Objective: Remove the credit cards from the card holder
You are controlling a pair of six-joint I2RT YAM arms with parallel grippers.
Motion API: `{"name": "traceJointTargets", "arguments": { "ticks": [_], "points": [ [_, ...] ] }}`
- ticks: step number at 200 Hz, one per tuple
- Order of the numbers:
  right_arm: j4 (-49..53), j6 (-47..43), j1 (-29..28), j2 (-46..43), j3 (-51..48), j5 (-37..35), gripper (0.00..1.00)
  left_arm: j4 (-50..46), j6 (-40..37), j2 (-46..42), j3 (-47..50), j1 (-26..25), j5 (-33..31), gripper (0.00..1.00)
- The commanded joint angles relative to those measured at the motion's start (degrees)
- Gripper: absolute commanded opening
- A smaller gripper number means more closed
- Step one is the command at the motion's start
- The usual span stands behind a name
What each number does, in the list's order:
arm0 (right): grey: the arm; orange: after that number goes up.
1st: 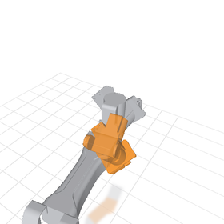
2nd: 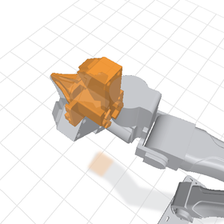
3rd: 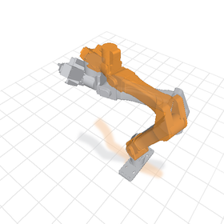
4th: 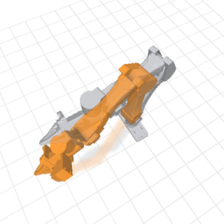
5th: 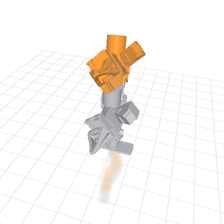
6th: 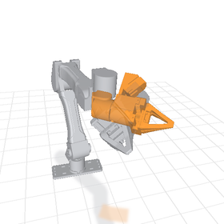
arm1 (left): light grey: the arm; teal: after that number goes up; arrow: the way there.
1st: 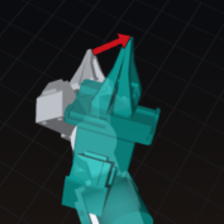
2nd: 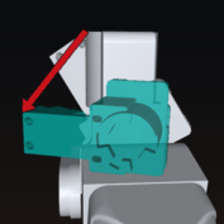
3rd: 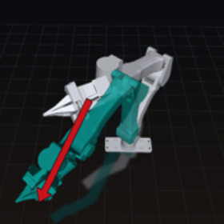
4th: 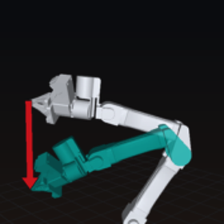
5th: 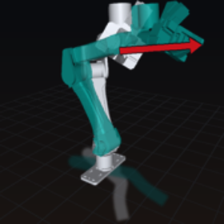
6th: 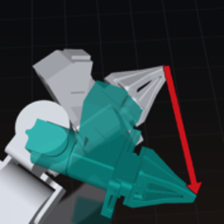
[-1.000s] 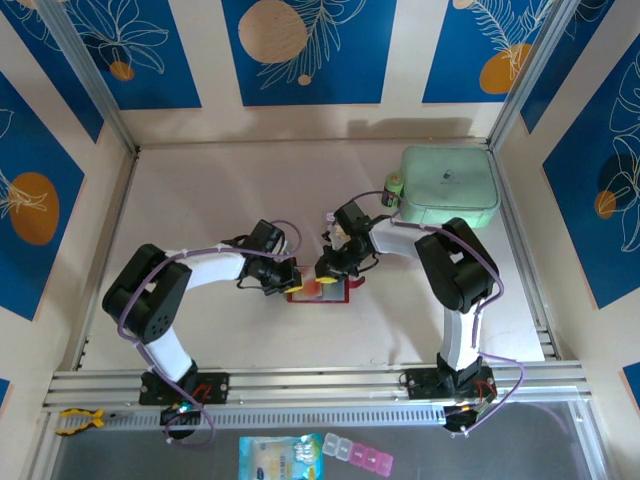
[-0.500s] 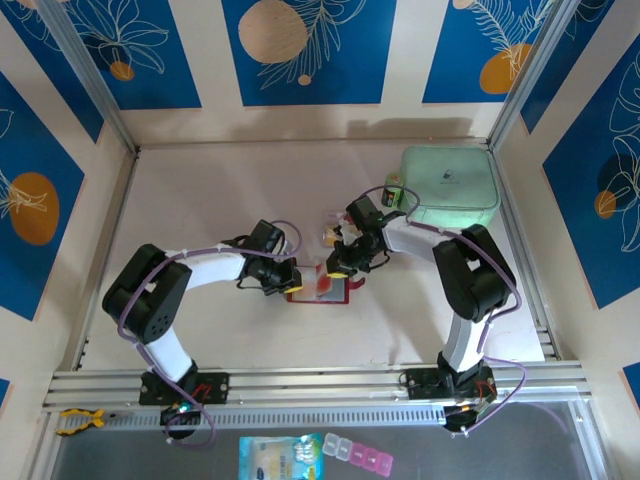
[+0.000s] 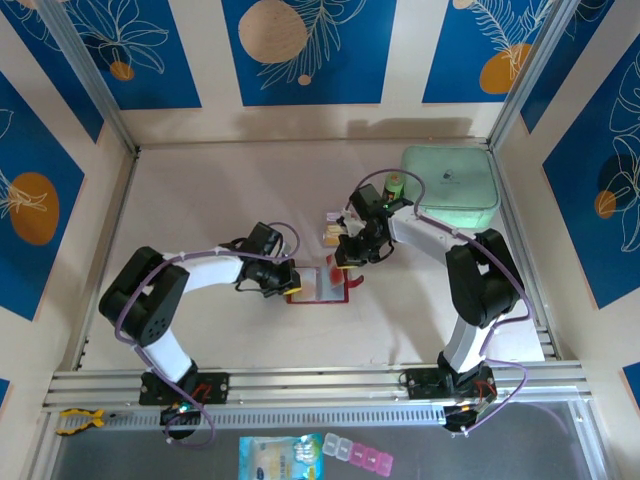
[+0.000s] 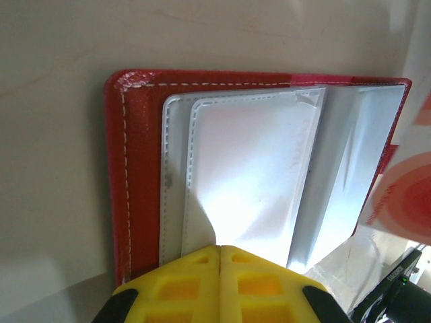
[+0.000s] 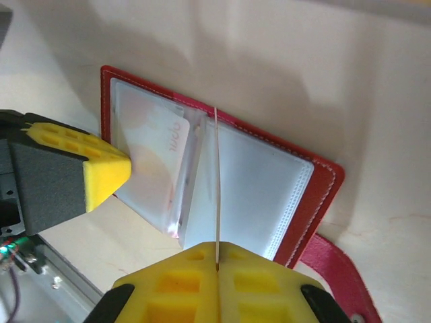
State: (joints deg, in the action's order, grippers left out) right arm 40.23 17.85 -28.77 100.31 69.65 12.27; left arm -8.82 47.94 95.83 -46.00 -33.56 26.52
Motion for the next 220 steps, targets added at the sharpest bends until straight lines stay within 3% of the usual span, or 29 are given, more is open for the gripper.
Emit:
{"name": "traceJointTargets", "arguments": {
  "ticks": [1, 101, 120, 154, 220],
  "points": [
    [6.5, -9.8, 0.4, -1.2, 3.6, -3.6, 0.06, -0.8, 1.3, -0.9, 2.0, -0.3, -1.2, 0.0],
    [11.8, -47.6, 1.3, -0.8, 13.5, -11.2, 0.0, 2.0, 3.0, -2.6, 2.3, -0.4, -2.0, 0.04],
    [13.3, -53.4, 2.5, 0.5, 16.5, -10.0, 0.0, 2.4, 3.1, -4.1, 2.9, -0.3, -3.1, 0.05],
    [17.3, -60.1, 4.4, 5.5, 24.1, -10.3, 0.0, 3.5, 3.7, -5.2, 2.8, -0.3, -3.8, 0.05],
    [21.9, -65.2, 7.5, 15.7, 39.1, -10.7, 0.0, 2.3, 3.9, -5.1, 1.9, -0.1, -3.8, 0.05]
  ]
}}
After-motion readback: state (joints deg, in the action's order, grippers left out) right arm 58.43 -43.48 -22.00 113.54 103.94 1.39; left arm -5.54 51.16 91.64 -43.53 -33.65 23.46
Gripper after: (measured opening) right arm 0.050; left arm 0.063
